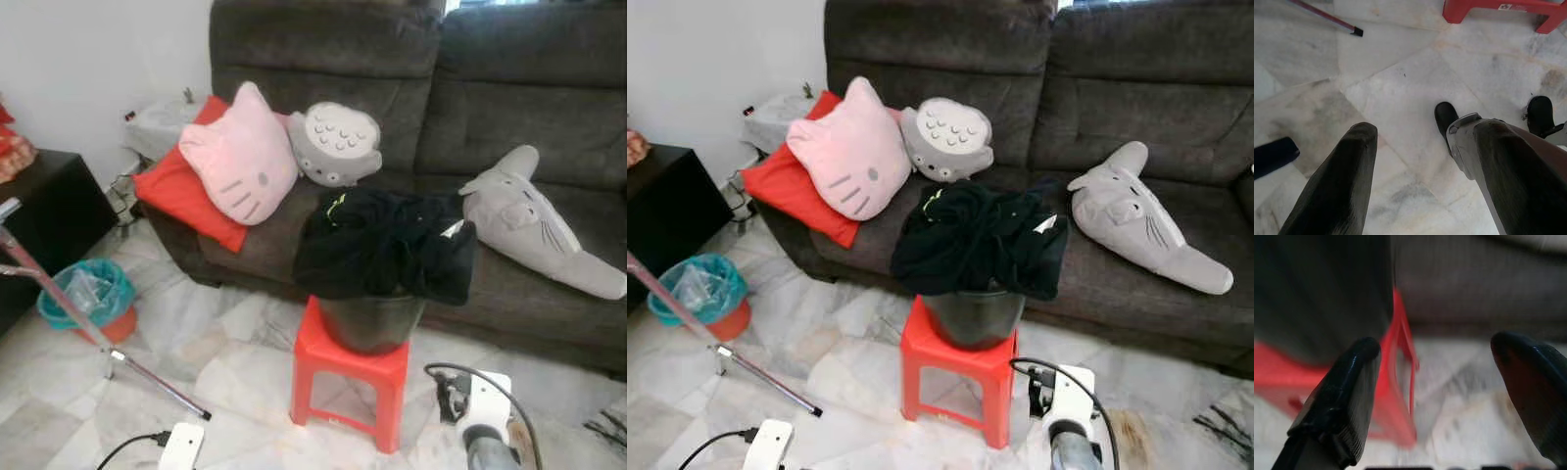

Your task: Hang hanger

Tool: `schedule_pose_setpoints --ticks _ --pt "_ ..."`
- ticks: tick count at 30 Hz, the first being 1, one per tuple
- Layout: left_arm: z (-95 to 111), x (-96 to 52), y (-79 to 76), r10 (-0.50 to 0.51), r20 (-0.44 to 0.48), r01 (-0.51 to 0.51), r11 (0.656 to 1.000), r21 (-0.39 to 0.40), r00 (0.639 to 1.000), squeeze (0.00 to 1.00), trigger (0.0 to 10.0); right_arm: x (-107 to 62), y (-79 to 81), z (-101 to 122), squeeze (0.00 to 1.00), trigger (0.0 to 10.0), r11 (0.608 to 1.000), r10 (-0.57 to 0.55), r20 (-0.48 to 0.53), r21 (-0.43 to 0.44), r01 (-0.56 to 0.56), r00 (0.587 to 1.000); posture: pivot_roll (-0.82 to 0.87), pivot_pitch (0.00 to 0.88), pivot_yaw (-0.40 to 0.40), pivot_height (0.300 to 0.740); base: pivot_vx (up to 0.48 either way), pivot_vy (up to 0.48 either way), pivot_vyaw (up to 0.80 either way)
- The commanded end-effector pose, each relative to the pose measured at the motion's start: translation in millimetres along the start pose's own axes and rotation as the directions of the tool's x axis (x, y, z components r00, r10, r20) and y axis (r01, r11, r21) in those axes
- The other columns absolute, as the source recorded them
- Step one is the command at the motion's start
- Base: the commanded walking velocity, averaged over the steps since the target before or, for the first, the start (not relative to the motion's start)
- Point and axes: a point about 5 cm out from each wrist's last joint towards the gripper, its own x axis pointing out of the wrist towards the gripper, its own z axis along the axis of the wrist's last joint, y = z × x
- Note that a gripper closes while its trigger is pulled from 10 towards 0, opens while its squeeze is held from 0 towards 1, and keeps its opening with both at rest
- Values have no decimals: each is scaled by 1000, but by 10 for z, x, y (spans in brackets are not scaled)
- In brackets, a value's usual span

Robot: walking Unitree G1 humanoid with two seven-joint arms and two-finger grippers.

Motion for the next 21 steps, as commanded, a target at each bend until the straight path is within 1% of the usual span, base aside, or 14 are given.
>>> schedule_pose_setpoints --ticks 1,2,3,4,5,7,11,13,15,18,20,21 --pt "-4 -8 40 9 -8 -9 1000 22 1000 0 10000 3 25 232 0 10000 999 -19 154 36 14 988 -102 21 69 740 0 0 0" --pt "-4 -8 40 9 -8 -9 1000 22 1000 0 10000 3 25 232 0 10000 999 -19 154 36 14 988 -102 21 69 740 0 0 0" --pt "-3 -8 41 9 -8 -9 1000 23 1000 0 10000 -2 35 371 0 10000 998 -29 230 54 17 973 -103 20 70 740 0 0 0" --pt "-3 -8 41 9 -8 -9 1000 23 1000 0 10000 -2 35 371 0 10000 998 -29 230 54 17 973 -103 20 70 740 0 0 0" --pt "-2 -8 41 10 -7 -9 1000 24 1000 0 10000 -10 59 521 0 10000 998 -25 302 68 5 953 -101 20 70 740 0 0 0" --pt "0 -8 43 10 -7 -10 1000 26 1000 0 10000 -23 96 631 0 10000 997 -11 348 80 -18 937 -103 17 69 740 0 0 0" --pt "4 -7 44 10 -7 -10 1000 27 1000 0 10000 -101 170 808 0 10000 996 58 438 35 -81 897 -99 15 69 740 0 0 0" --pt "5 -7 46 11 -7 -11 1000 27 1000 0 10000 -131 192 851 0 10000 994 72 456 38 -101 887 -101 15 72 740 0 0 0" --pt "8 -7 48 12 -6 -12 1000 28 1000 0 10000 -156 227 904 0 10000 989 86 470 69 -134 879 -104 14 73 740 0 0 0" --pt "10 -7 50 12 -6 -12 999 30 1000 0 10000 -161 290 1099 0 10000 974 109 514 117 -196 851 -103 11 74 740 0 0 0" --pt "10 -7 50 12 -6 -12 999 31 1000 0 10000 -163 294 1129 0 10000 971 113 517 124 -204 849 -100 8 73 740 0 0 0" --pt "10 -7 50 11 -6 -11 999 31 1000 0 10000 -161 306 1166 0 10000 962 124 520 145 -230 845 -100 8 73 740 0 0 0"
